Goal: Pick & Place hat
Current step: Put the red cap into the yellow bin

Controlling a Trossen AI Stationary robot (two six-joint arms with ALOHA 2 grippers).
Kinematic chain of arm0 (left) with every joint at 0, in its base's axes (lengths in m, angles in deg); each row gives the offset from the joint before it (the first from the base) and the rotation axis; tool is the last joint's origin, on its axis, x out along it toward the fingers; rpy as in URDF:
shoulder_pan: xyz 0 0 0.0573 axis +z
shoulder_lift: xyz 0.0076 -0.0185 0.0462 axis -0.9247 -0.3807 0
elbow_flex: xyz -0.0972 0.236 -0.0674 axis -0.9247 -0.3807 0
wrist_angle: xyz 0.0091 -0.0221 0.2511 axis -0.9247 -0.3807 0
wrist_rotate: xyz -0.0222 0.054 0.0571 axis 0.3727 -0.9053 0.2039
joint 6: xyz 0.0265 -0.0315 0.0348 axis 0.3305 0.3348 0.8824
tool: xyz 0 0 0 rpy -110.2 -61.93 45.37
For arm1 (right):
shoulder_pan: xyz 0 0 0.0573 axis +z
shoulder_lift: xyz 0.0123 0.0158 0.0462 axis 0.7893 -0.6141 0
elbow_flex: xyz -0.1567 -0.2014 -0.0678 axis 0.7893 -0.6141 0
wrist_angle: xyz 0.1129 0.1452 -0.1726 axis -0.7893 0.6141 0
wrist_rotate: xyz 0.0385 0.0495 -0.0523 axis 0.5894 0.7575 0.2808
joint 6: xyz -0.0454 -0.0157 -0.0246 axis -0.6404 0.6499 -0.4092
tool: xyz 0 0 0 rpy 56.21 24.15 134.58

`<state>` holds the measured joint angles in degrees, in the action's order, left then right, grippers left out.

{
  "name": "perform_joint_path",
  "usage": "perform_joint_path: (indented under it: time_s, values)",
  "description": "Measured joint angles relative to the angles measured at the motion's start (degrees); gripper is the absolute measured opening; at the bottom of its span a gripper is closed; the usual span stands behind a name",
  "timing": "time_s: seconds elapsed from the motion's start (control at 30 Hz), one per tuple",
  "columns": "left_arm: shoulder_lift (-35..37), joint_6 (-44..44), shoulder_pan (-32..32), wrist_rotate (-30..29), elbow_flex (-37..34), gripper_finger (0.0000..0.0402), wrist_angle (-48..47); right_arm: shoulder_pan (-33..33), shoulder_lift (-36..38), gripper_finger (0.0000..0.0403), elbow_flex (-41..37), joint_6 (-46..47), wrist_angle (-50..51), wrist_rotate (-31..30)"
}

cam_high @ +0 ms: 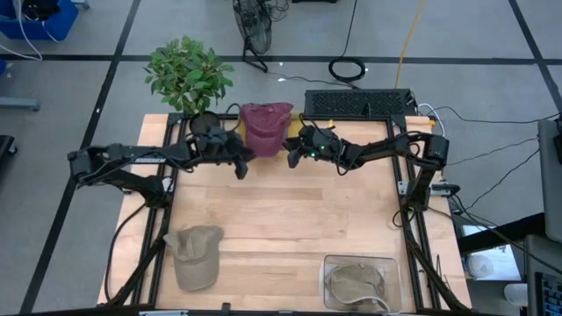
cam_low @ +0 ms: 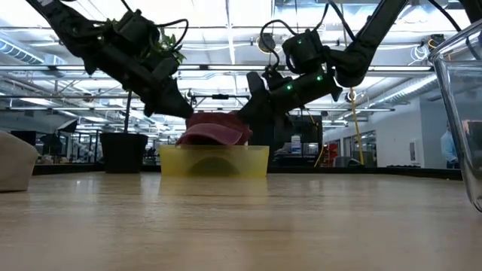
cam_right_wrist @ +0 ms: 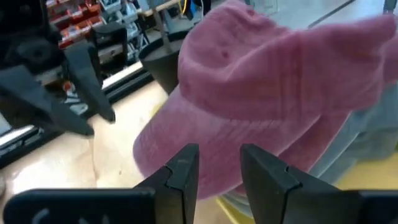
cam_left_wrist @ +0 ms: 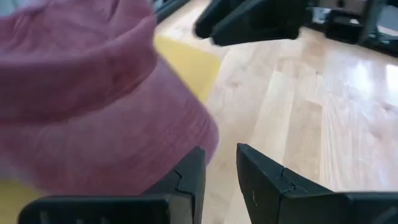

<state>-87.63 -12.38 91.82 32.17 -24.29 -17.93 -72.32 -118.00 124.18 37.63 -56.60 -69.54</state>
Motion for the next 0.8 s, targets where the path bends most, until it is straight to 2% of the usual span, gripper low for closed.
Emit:
perform_joint_path:
  time_s: [0.27,0.37,0.53,0.8]
  values:
    - [-5.81,4.87,-1.08,6.35,0.00,0.0093,9.34,0.74,2.35,0.0102,0.00,-4.34,-0.25,0.41]
    - [-7.08,4.87,-1.08,6.80,0.01,0.0093,11.42,1.46,4.65,0.0102,0.00,-5.90,1.31,0.35]
    - [-9.40,3.78,-0.91,-2.97,0.83,0.0093,11.12,3.22,9.90,0.0102,-0.12,-7.53,4.15,0.33]
    - [-14.66,5.55,1.29,-6.92,5.03,0.0093,11.08,6.53,17.78,0.0102,-5.60,-10.70,4.94,-1.53]
